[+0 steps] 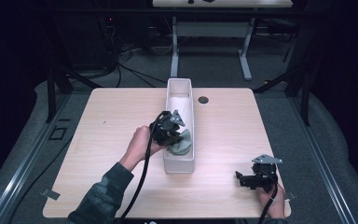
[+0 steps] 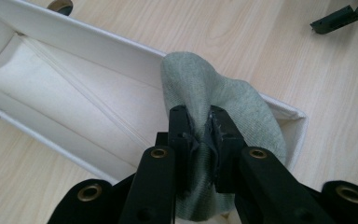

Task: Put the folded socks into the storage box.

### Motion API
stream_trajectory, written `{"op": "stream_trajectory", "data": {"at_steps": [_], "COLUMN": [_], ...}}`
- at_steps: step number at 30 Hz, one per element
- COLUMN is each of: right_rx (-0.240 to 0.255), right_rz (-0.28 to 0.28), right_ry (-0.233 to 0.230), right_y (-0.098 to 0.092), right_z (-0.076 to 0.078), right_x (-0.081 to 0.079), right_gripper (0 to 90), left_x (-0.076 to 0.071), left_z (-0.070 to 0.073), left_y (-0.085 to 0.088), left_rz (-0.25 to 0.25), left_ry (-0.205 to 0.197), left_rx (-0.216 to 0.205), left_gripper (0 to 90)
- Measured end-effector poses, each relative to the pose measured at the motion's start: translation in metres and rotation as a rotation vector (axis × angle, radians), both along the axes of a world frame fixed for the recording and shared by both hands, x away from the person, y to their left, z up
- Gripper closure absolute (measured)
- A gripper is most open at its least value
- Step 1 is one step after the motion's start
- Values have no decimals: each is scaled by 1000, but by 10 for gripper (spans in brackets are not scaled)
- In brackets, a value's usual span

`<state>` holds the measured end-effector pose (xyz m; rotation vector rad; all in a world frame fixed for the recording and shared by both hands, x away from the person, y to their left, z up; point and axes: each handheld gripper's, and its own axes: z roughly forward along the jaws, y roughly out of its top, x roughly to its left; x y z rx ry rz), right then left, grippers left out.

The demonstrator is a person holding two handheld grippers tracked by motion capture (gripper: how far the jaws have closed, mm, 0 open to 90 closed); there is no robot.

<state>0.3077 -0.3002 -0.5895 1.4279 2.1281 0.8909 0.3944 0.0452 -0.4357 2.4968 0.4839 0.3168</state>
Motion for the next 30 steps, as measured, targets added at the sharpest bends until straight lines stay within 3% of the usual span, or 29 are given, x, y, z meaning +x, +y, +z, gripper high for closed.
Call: {"op": "stream_trajectory", "data": {"at_steps": [16, 30], "right_rx": [-4, -4], "right_rz": [0, 0], "right_ry": [2, 2], "right_y": [0, 0], "right_z": [0, 0], "right_x": [0, 0], "right_gripper": [8, 8], "left_x": [2, 7], "left_z": [-10, -24], "left_y": [-8, -14], "left_rz": [-9, -27], "left_ry": [33, 117], "left_rx": [39, 114], "left_gripper": [800, 783]}}
